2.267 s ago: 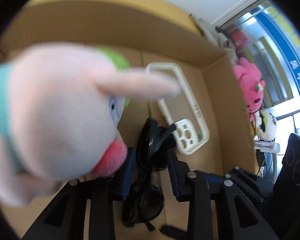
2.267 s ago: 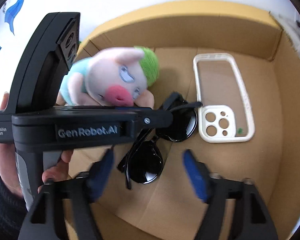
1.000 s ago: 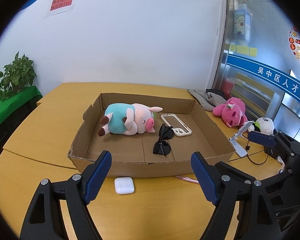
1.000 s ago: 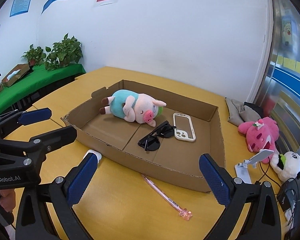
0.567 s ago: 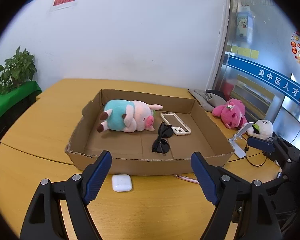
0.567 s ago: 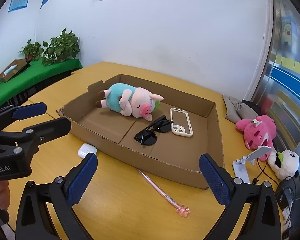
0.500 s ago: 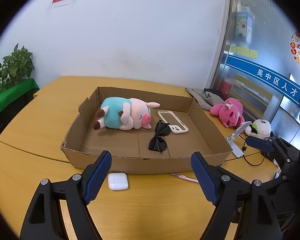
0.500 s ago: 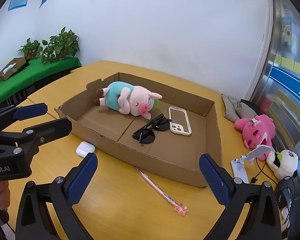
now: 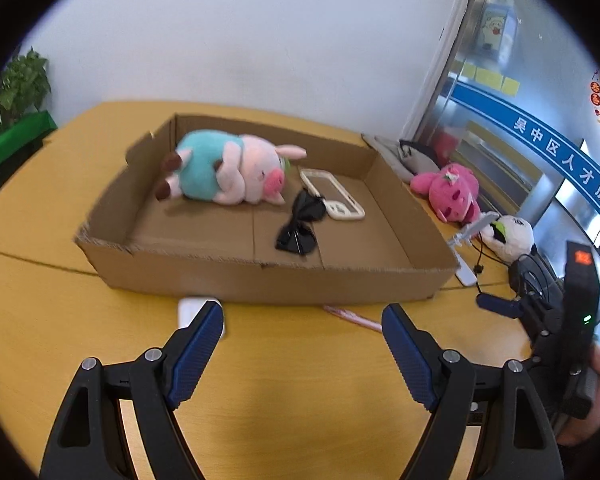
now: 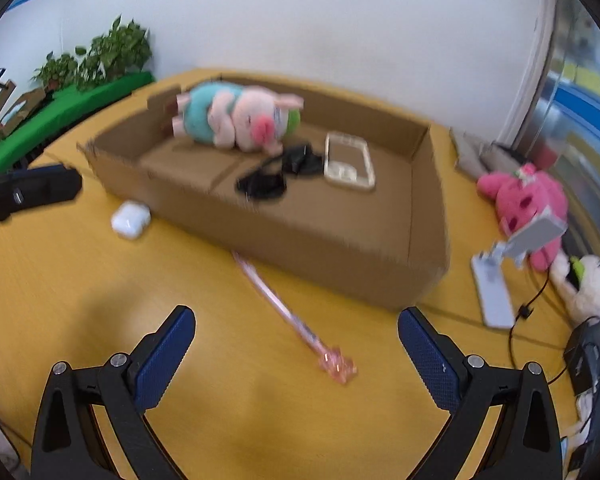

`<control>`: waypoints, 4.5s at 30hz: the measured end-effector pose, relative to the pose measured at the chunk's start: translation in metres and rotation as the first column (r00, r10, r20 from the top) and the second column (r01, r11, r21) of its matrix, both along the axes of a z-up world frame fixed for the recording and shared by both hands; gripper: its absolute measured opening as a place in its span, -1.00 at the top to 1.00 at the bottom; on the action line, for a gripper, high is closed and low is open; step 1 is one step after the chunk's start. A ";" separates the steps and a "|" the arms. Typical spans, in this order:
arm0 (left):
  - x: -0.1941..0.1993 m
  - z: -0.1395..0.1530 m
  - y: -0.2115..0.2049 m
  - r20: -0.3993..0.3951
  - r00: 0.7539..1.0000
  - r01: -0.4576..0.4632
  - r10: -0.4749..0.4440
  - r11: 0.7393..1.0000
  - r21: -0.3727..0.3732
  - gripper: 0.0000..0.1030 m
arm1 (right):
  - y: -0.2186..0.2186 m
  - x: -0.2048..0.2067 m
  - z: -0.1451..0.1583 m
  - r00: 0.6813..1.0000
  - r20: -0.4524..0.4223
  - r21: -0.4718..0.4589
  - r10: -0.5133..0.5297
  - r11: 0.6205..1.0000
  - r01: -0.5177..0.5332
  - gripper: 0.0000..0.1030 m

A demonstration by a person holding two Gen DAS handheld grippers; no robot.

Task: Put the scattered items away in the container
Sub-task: 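Move the right gripper to the pink pen and close on its end, then lift the pink pen with the right gripper and lower it into the box, then release the pen and withdraw the right gripper from the box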

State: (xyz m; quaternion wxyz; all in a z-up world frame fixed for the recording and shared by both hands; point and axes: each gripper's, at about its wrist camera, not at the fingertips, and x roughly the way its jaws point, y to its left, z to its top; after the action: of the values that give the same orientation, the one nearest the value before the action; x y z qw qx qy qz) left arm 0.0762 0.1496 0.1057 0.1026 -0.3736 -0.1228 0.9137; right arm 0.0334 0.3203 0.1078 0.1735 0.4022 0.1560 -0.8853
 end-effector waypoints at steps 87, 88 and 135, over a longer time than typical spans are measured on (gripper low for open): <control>-0.284 0.081 0.112 0.116 0.946 0.280 -0.303 0.942 0.185 0.81 | 0.032 -0.148 0.078 0.995 0.094 -0.536 -0.023 0.841 0.070 0.51; -0.293 0.075 0.117 0.131 0.941 0.284 -0.310 0.941 0.186 0.82 | 0.035 -0.157 0.073 0.994 0.109 -0.527 -0.032 0.846 0.085 0.51; -0.259 0.077 0.099 0.022 0.979 0.203 -0.202 0.979 -0.038 -0.07 | 0.016 -0.143 0.047 0.963 0.098 -0.204 -0.250 0.942 0.265 -0.86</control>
State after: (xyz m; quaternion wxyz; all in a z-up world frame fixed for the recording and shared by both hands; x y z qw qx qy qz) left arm -0.1827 0.2490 0.1823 0.1863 -0.3942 -0.0667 0.8975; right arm -0.1092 0.3359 0.1549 0.1041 0.4293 -0.0010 -0.8971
